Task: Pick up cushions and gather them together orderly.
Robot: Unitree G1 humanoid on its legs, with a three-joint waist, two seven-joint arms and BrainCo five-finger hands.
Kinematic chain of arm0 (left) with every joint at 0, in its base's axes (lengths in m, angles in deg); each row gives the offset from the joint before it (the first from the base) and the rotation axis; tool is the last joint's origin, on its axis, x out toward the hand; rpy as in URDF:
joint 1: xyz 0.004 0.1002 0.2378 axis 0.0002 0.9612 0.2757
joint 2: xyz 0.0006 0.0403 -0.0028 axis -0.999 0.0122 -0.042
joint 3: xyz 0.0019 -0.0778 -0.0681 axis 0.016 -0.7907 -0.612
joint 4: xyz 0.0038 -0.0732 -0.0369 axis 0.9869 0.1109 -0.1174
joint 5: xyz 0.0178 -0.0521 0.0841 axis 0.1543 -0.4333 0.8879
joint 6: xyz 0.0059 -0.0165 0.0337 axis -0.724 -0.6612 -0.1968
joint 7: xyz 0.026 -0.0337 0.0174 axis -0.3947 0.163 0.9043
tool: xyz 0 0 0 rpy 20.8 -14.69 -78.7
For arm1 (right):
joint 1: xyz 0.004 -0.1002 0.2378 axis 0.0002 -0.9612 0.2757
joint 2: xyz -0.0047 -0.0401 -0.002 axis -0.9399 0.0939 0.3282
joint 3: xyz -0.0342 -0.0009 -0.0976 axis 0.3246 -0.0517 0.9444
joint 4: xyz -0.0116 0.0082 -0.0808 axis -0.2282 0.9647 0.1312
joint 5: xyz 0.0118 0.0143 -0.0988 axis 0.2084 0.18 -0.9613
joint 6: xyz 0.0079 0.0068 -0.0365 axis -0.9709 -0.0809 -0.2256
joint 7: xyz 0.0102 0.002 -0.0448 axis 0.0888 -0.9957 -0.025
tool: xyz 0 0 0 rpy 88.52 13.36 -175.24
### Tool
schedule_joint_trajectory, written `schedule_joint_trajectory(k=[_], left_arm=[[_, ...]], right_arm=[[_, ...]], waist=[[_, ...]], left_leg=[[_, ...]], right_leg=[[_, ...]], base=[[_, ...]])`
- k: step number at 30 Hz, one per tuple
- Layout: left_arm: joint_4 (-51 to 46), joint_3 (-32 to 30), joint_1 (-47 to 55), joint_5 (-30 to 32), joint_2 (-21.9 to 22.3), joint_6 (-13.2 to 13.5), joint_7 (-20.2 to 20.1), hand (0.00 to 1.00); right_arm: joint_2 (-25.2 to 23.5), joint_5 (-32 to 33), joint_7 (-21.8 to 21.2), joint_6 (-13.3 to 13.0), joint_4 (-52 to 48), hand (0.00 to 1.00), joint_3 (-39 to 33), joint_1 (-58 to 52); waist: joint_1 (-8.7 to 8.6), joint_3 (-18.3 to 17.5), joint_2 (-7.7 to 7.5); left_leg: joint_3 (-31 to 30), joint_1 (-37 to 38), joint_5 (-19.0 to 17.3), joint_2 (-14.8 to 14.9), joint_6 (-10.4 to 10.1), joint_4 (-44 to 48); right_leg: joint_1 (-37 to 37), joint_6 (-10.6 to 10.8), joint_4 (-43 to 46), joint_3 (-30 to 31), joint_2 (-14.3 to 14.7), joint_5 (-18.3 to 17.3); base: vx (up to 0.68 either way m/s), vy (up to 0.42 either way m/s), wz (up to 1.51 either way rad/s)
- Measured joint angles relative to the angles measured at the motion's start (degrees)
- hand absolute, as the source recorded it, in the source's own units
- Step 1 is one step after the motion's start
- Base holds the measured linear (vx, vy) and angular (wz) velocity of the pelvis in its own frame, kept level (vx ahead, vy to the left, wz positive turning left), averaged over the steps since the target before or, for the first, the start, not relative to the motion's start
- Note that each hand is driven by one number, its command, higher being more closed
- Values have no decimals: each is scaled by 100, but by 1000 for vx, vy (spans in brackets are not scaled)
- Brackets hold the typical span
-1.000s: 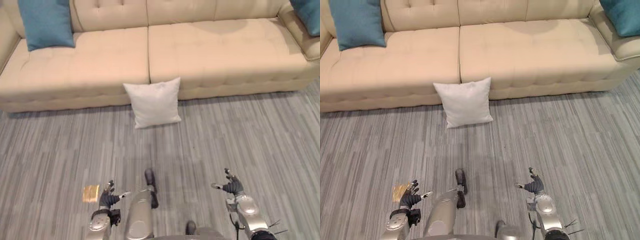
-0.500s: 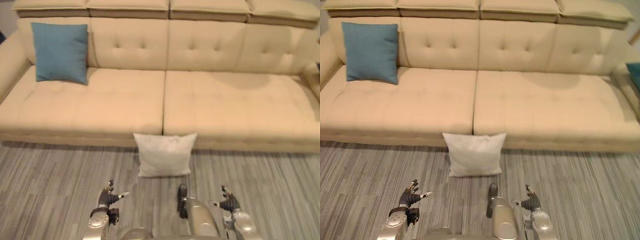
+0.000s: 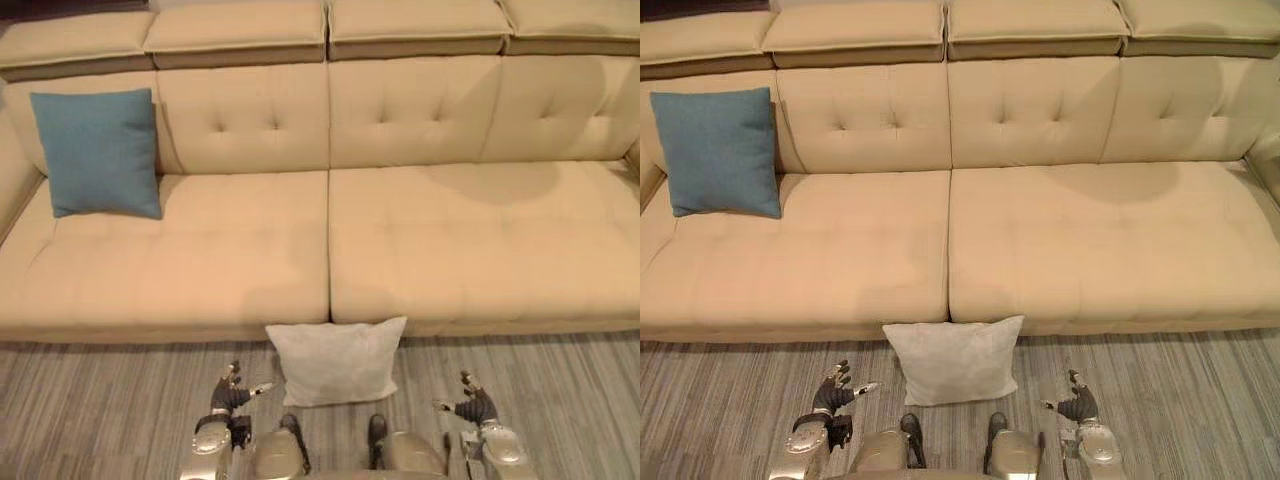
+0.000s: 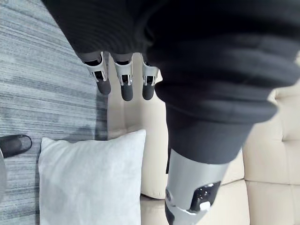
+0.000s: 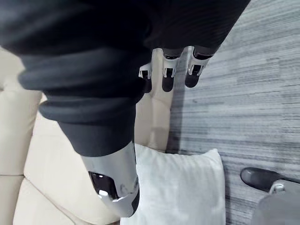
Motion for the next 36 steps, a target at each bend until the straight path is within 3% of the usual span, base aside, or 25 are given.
schedule_joint_trajectory(k=[3, 6, 9, 11, 14, 19, 24, 27, 28, 29, 36], left_arm=[[-3, -55, -38, -40, -161, 2, 6, 0], [4, -235, -547, -222, -378, 35, 135, 0], [151, -263, -1107, -552, -558, 134, 271, 0], [325, -541, -1463, -751, -606, 142, 284, 0], [446, -950, -2068, -1139, -638, 137, 331, 0], [413, -1271, -3326, -1316, -630, 143, 410, 0], [-148, -1075, -4388, -1381, -545, 214, 634, 0], [-336, -887, -4687, -1382, -468, 244, 670, 0], [-473, -721, -5012, -1382, -364, 251, 764, 100], [-517, -615, -5191, -1381, -343, 283, 796, 100], [-715, -410, -5583, -1376, -345, 300, 1318, 100]], right_arm=[[2, 1, 70, -6, 1, 0, 9, 195], [35, 20, 229, -35, 40, 0, 5, 838], [44, 284, 390, -60, 67, 0, -4, 1343], [51, 479, 423, -59, 98, 0, -5, 1689], [118, 763, 620, -58, 103, 0, -5, 2358], [193, 1021, 861, -59, 168, 0, 0, 3725], [241, 1147, 1090, -101, 178, 0, 402, 5430], [184, 1152, 1134, -112, 168, 0, 630, 5883], [24, 1155, 1304, -107, 167, 0, 696, 6216], [-52, 1156, 1395, -106, 167, 100, 692, 6306], [-177, 1280, 1741, -99, -165, 100, 740, 6520]], waist=[[-3, 38, -31], [2, 516, -69], [29, 875, -72], [52, 993, -74], [89, 1162, -85], [173, 1642, -120], [195, 1702, -124], [214, 1703, -123], [230, 1702, -122], [220, 1702, -122], [156, 1701, -121]], left_leg=[[59, -228, -41, -27, 61, 104], [39, -867, -107, 82, 163, 749], [7, -1697, -390, 283, 271, 1653], [2, -2410, -796, 485, 292, 2377], [-44, -3610, -1055, 697, 326, 3230], [-197, -5314, -1097, 890, 474, 4177], [-345, -7030, -1178, 1063, 618, 5149], [-373, -7366, -1193, 1098, 645, 5365], [-422, -7611, -1195, 1103, 648, 5485], [-443, -7730, -1196, 1103, 643, 5501], [-429, -8078, -1082, 1137, 627, 5481]], right_leg=[[-315, 49, 176, 66, -28, -34], [-910, 31, 679, 120, -1, -81], [-1787, 23, 1657, 130, -18, -390], [-2528, 19, 2347, 129, 6, -680], [-3737, 23, 3139, 154, 24, -830], [-5417, -21, 4057, 179, 25, -854], [-7122, -35, 5010, 190, 20, -883], [-7465, -27, 5228, 197, 11, -890], [-7692, -17, 5370, 183, -7, -900], [-7794, 30, 5399, 163, -23, -927], [-8179, -42, 5497, 83, -108, -883]], base=[[15, 38, -15], [-97, 9, -8], [-157, -2, -1], [-199, 3, -14], [-202, -2, -16], [-154, -24, -5], [-90, -31, -8], [-95, -32, -2], [-117, -38, 7], [-99, -30, 9], [-58, -14, 6]])
